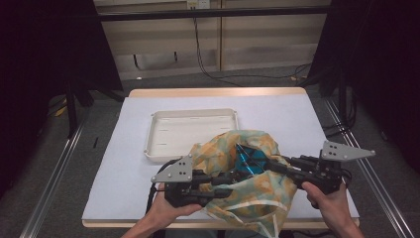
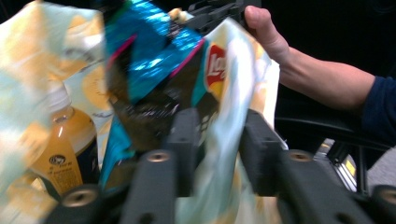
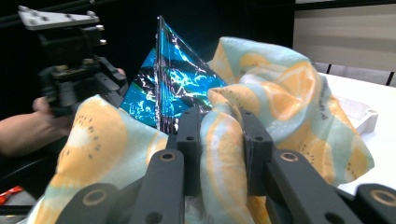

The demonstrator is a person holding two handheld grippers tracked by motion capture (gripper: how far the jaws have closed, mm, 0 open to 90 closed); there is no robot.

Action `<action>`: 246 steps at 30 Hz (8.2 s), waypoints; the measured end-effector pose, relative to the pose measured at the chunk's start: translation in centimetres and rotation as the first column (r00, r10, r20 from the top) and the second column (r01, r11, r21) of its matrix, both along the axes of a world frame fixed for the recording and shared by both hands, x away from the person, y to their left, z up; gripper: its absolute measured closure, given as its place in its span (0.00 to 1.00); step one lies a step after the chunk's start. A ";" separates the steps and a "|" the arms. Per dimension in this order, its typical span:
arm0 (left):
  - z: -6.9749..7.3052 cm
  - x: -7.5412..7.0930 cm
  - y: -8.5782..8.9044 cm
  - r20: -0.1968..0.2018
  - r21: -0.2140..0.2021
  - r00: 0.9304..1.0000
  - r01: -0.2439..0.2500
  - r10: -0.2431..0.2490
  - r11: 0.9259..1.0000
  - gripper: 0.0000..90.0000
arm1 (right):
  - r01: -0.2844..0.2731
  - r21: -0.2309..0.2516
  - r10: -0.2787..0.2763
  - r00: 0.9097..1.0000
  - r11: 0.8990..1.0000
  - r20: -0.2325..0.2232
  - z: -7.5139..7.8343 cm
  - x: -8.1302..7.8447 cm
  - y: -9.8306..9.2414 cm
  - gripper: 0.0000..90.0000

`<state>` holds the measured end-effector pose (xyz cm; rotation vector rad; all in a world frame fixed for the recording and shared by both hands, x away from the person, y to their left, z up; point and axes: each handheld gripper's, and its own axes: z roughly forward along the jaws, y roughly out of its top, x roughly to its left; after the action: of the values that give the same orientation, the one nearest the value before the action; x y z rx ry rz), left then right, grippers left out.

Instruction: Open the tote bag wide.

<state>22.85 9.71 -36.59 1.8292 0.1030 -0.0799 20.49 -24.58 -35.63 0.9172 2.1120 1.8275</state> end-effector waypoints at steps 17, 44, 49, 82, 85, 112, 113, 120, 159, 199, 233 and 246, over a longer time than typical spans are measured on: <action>-3.5 -1.7 -3.6 0.047 0.149 0.992 0.110 -0.118 0.983 1.00 | 0.036 -0.045 -0.035 0.999 0.998 0.023 0.3 1.2 1.3 0.63; -6.8 0.2 -3.2 0.056 0.235 0.998 0.002 -0.016 0.972 1.00 | 0.121 -0.023 -0.120 0.993 0.992 0.013 -1.4 -3.5 -2.6 0.46; -7.1 0.2 -2.8 0.044 0.260 0.999 -0.007 -0.005 0.966 0.99 | 0.122 -0.044 -0.122 0.992 0.992 0.006 -2.4 -2.8 -1.8 0.51; -5.3 0.5 -1.0 -0.006 0.159 1.000 -0.021 0.022 0.987 0.81 | 0.062 -0.036 -0.062 0.998 0.997 0.008 -1.3 0.3 0.7 0.35; -5.7 0.6 -1.0 -0.014 0.161 0.999 -0.032 0.035 0.986 0.81 | 0.073 -0.032 -0.073 0.997 0.997 0.007 -1.1 -0.6 -0.3 0.32; -8.1 1.2 -0.2 -0.030 0.267 0.999 -0.030 0.039 0.963 0.98 | 0.058 -0.126 -0.071 0.993 0.990 -0.094 -7.2 -3.1 -2.7 0.99; -8.3 1.3 -0.2 -0.033 0.270 0.999 -0.025 0.035 0.963 0.99 | 0.056 -0.140 -0.070 0.992 0.989 -0.101 -7.6 -2.9 -2.6 0.99; -9.4 1.5 -0.1 -0.050 0.314 0.998 -0.028 0.046 0.949 0.98 | 0.042 -0.209 -0.074 0.987 0.977 -0.146 -9.3 -1.2 -2.2 0.97; -1.8 3.2 5.3 -0.016 0.019 0.985 -0.172 0.172 0.985 0.74 | 0.153 -0.119 -0.150 0.988 0.981 0.035 -3.4 -0.1 -4.4 0.65; -1.6 14.0 0.3 -0.121 0.010 0.935 -0.336 0.334 0.942 1.00 | -0.022 -0.091 0.026 0.999 0.996 0.043 -0.7 9.0 0.1 0.66; -5.9 13.1 2.0 -0.125 0.196 0.939 -0.292 0.319 0.936 0.99 | 0.000 -0.218 -0.012 0.998 0.976 -0.058 -5.6 11.9 1.7 1.00; -9.7 11.6 2.3 -0.176 0.282 0.937 -0.244 0.300 0.928 0.99 | -0.011 -0.270 -0.021 0.993 0.963 -0.117 -8.9 11.6 2.0 1.00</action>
<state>34.44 11.98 -46.34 2.0416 0.5449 -0.0710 32.12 -22.56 -44.53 0.9796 2.3528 1.4639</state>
